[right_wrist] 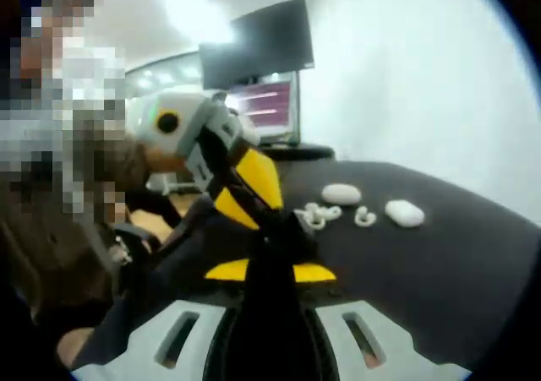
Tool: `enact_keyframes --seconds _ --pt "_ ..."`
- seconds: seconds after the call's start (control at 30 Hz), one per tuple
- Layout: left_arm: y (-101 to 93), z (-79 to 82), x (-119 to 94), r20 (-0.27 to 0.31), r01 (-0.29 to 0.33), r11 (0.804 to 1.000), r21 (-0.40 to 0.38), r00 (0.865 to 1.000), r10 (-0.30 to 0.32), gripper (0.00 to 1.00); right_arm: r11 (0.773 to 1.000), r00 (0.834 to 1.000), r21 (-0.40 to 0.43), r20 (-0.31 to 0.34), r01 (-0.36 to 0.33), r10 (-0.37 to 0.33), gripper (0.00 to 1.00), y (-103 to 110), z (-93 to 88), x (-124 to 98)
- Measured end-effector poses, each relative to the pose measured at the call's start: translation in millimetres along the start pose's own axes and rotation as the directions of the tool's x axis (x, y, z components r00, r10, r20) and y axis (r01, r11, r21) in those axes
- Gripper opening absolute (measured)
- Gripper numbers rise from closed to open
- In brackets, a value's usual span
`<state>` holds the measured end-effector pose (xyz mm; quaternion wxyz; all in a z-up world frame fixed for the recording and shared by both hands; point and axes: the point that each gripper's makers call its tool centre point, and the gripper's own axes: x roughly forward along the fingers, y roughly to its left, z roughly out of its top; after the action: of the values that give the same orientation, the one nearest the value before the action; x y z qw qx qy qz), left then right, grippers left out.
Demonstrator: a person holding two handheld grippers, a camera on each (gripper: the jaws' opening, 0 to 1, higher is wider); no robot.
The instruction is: Pick up three earphones and place each one into its charging case using tactile feedback, ensure that each earphone is properly inserted and securely positioned inside the case.
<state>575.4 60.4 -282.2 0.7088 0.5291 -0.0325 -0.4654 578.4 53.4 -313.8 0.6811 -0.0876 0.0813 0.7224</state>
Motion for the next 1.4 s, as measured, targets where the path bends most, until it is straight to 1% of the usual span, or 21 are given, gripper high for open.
enact_keyframes --seconds 0.1,0.17,0.27,0.33,0.43,0.5,0.53,0.63,0.67,0.73,0.77,0.8,0.83,0.93,1.1,1.13,1.23,1.27,1.3,1.37,1.4 --pt "2.7 0.6 -4 0.01 0.009 1.0 -0.023 1.0 -0.009 0.13 1.0 1.0 0.001 -0.002 0.001 -0.001 0.18 0 -0.4 0" --pt "4.1 0.3 -7 0.017 0.013 0.999 -0.045 1.0 -0.013 0.13 1.0 1.0 -0.001 0.0 0.001 -0.001 0.18 1 -0.1 0" --pt "2.2 -2.9 -7 0.037 0.035 0.99 -0.136 0.999 -0.03 0.15 1.0 1.0 0.002 -0.001 0.0 0.0 0.18 1 -0.2 0" --pt "-1.3 -7.9 -5 0.05 0.065 0.973 -0.222 0.997 -0.055 0.22 1.0 1.0 0.001 -0.001 0.001 -0.001 0.18 1 -0.2 0" --pt "-5.8 -15.8 2 0.08 0.1 0.94 -0.326 0.994 -0.078 0.28 1.0 1.0 0.0 -0.001 0.001 -0.001 0.18 0 -0.3 0" --pt "-7.4 -20.0 5 0.097 0.121 0.923 -0.365 0.991 -0.091 0.31 1.0 1.0 -0.005 0.0 0.001 -0.001 0.18 0 -0.3 0" --pt "-8.2 -22.2 7 0.102 0.134 0.911 -0.39 0.99 -0.102 0.32 1.0 1.0 -0.008 0.0 -0.001 0.001 0.18 0 -0.3 0" --pt "-4.7 -18.4 11 0.172 0.185 0.879 -0.439 0.978 -0.12 0.33 1.0 1.0 -0.016 0.0 -0.005 0.005 0.18 1 -0.2 1" --pt "-2.3 -17.1 12 0.195 0.195 0.875 -0.443 0.974 -0.119 0.33 1.0 1.0 -0.017 0.0 -0.005 0.005 0.18 1 -0.2 1" --pt "-0.2 -18.1 14 0.211 0.206 0.872 -0.444 0.97 -0.121 0.32 1.0 1.0 -0.018 0.0 -0.004 0.004 0.18 0 -0.2 1" --pt "-1.0 -17.4 15 0.22 0.213 0.873 -0.438 0.967 -0.125 0.32 1.0 1.0 -0.015 0.001 -0.005 0.005 0.18 0 -0.1 1" --pt "-3.7 -14.9 15 0.232 0.226 0.878 -0.422 0.963 -0.136 0.29 1.0 1.0 -0.011 0.001 -0.005 0.005 0.18 0 -0.2 1" --pt "-5.1 -14.3 16 0.231 0.225 0.878 -0.423 0.963 -0.136 0.29 1.0 1.0 -0.007 0.0 -0.006 0.006 0.18 -1 -0.3 1" --pt "-5.8 -12.5 16 0.227 0.204 0.897 -0.393 0.966 -0.121 0.29 1.0 1.0 0.005 -0.001 -0.01 0.01 0.18 -1 -0.4 1" --pt "-4.9 -10.0 13 0.23 0.146 0.925 -0.35 0.971 -0.066 0.27 0.999 1.0 0.04 0.001 -0.013 0.013 0.18 -1 -0.4 2" --pt "-2.6 -8.2 12 0.233 0.12 0.937 -0.328 0.971 -0.043 0.26 0.999 1.0 0.048 0.001 -0.014 0.014 0.18 -2 -0.5 2" --pt "-1.1 -2.3 7 0.245 0.071 0.954 -0.291 0.97 0.003 0.19 0.998 1.0 0.068 0.002 -0.013 0.013 0.18 -2 -1.1 1" --pt "-1.1 2.0 4 0.257 0.055 0.962 -0.268 0.966 0.016 0.11 0.997 1.0 0.078 0.003 -0.009 0.009 0.18 -3 -1.1 1" --pt "-4.0 2.7 3 0.252 0.057 0.96 -0.276 0.968 0.014 0.07 0.997 1.0 0.083 0.005 0.005 -0.006 0.18 -6 -1.0 0" --pt "-4.5 2.8 4 0.238 0.039 0.97 -0.239 0.971 0.02 0.09 0.996 1.0 0.085 0.01 -0.003 0.003 0.18 -4 -0.5 0" --pt "-6.3 2.9 5 0.233 0.041 0.97 -0.241 0.972 0.016 0.12 0.997 1.0 0.081 0.012 -0.003 0.002 0.18 -4 -0.5 -1"
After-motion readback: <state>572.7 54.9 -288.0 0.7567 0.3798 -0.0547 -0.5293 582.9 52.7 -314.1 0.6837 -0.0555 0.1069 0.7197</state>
